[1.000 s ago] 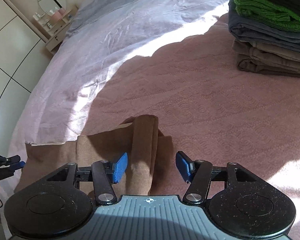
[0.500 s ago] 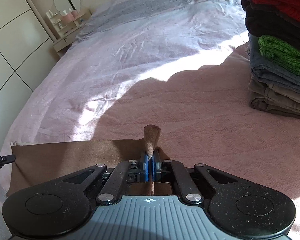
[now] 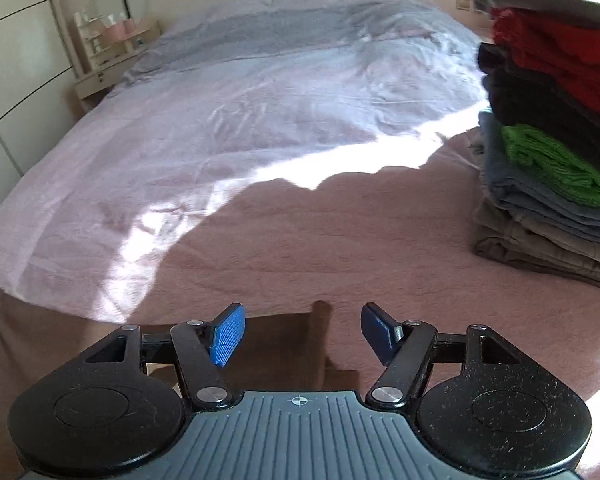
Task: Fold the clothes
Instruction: 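Lift the hem and fold it over toward the collar with both grippers, then lay the folded hem flat and open both grippers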
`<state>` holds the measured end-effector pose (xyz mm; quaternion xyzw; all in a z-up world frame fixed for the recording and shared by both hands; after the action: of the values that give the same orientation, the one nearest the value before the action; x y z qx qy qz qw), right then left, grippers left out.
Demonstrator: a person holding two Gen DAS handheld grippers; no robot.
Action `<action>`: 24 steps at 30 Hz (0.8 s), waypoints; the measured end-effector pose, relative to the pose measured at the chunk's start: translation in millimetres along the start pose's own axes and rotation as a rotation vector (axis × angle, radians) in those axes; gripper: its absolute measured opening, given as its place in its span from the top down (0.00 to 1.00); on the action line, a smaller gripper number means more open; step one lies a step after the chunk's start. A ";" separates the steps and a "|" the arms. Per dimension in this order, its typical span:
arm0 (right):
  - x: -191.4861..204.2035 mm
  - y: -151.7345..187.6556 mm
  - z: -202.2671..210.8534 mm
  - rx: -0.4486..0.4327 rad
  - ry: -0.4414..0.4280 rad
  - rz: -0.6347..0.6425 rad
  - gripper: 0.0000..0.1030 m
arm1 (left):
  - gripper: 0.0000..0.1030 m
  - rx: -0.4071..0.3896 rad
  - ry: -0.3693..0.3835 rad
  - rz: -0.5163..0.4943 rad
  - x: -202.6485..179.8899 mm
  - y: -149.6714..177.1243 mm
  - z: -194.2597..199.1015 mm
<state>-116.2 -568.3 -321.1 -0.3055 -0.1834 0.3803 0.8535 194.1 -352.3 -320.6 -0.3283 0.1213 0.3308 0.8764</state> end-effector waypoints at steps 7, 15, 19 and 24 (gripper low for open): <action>35.6 15.8 -50.6 0.086 0.062 0.245 0.44 | 0.94 0.028 -0.041 -0.195 -13.8 13.8 -49.5; 3.1 7.6 -19.3 0.030 0.086 0.054 0.44 | 0.89 -0.074 -0.026 0.050 12.1 -3.4 -0.7; 24.2 11.8 -17.7 0.035 0.012 0.082 0.44 | 0.89 -0.059 -0.028 0.045 11.6 3.0 4.0; 26.5 31.6 -52.0 0.093 0.097 0.145 0.44 | 0.81 -0.055 -0.061 0.007 4.1 7.7 -1.7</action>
<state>-87.7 -551.4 -378.6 -0.2961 -0.1015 0.4338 0.8449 192.1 -347.1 -327.4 -0.3414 0.0865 0.3468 0.8693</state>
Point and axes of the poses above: each gripper's, at about its wrist camera, not at the fingertips, and z roughly against the way its jaws point, x to its left, y to its underside, the point moved 7 cm from there along -z, roughly the way its jaws point, and after that the axes turned 8 degrees about z, right-handed, at the moved point
